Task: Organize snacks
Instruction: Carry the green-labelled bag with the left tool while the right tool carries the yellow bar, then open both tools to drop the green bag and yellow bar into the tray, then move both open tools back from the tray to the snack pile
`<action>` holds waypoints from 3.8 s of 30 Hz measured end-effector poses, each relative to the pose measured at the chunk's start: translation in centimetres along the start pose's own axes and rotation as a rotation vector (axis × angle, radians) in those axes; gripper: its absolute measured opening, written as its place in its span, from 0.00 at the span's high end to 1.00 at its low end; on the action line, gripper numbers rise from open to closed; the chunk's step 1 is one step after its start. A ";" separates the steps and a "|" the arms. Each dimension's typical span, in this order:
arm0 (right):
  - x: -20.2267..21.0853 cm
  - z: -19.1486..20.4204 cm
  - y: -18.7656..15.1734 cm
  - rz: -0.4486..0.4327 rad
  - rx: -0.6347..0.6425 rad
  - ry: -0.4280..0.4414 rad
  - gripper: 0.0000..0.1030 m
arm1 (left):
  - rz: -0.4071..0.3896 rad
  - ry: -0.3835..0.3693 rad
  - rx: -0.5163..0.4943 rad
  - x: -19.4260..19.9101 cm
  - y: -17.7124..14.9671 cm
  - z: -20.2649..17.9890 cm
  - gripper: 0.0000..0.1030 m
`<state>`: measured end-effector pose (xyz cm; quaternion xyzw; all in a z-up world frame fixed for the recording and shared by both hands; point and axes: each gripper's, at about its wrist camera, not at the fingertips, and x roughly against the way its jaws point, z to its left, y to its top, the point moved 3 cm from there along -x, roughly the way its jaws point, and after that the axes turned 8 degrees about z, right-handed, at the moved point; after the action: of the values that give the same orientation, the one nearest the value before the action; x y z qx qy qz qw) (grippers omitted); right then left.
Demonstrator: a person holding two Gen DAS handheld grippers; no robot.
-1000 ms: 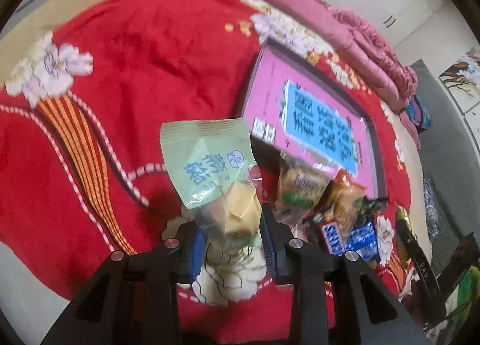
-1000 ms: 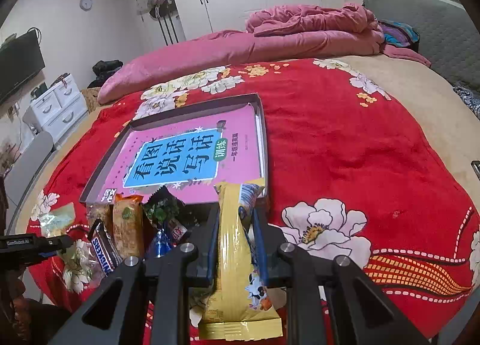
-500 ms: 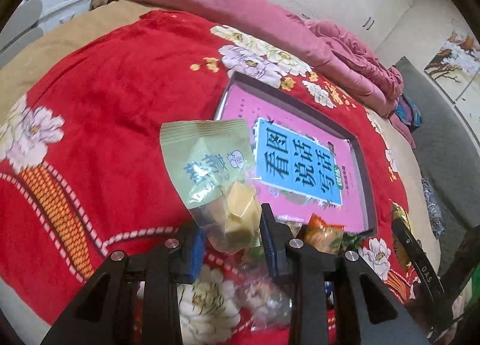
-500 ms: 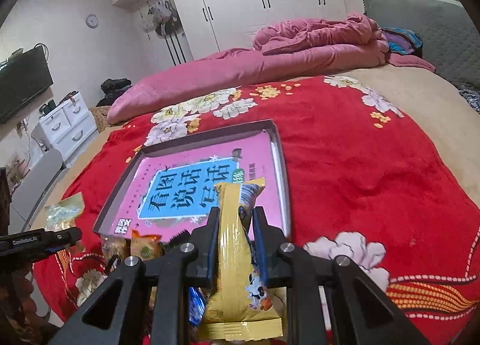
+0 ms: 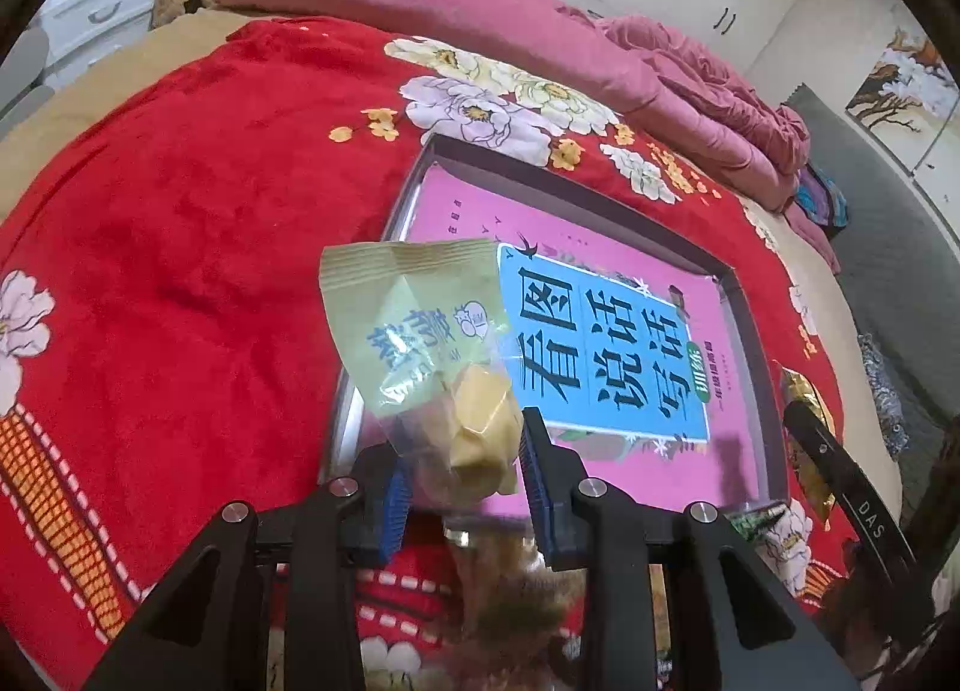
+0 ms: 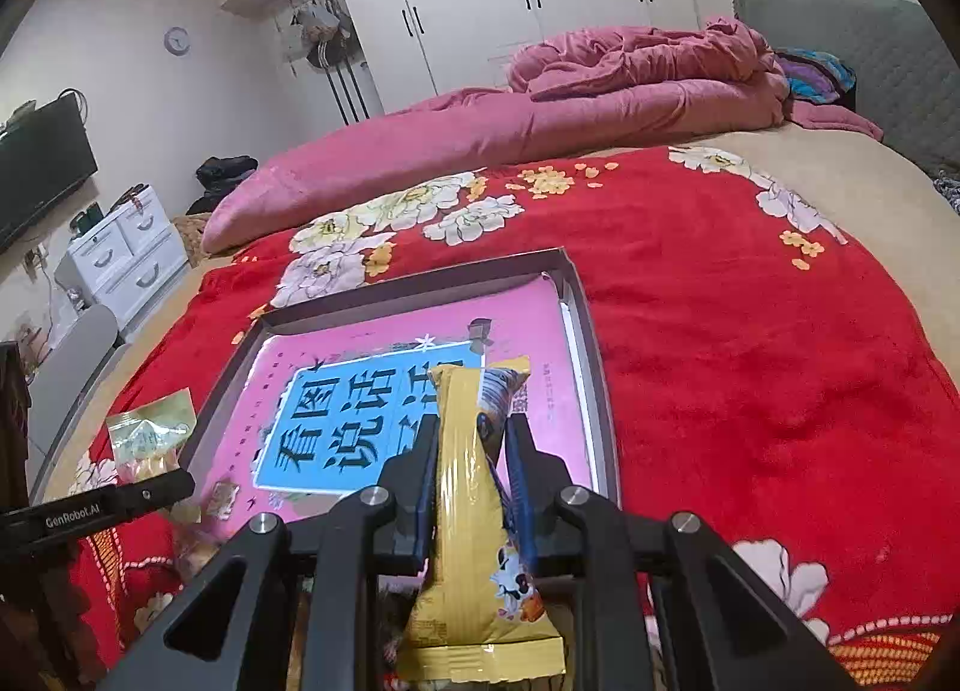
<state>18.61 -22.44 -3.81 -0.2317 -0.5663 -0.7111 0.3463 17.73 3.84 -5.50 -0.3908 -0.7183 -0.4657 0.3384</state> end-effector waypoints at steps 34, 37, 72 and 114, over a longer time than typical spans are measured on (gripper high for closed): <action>-5.1 -1.2 0.4 0.114 -0.038 -0.056 0.78 | 0.004 0.036 -0.049 -3.4 1.2 -0.6 0.67; -5.2 -1.3 0.3 0.121 -0.038 -0.060 0.78 | 0.005 0.037 -0.049 -3.4 1.2 -0.6 0.67; -1.9 -1.4 0.2 0.040 -0.040 -0.023 0.61 | -0.043 0.000 -0.060 -0.4 0.7 -0.7 0.38; 2.7 0.4 -2.9 0.014 0.016 -0.025 0.34 | -0.019 0.038 -0.113 3.0 -3.3 -0.1 0.26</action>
<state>14.67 -22.37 -3.64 -0.2417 -0.5748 -0.7011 0.3459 13.47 3.64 -4.20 -0.3934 -0.6880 -0.5161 0.3250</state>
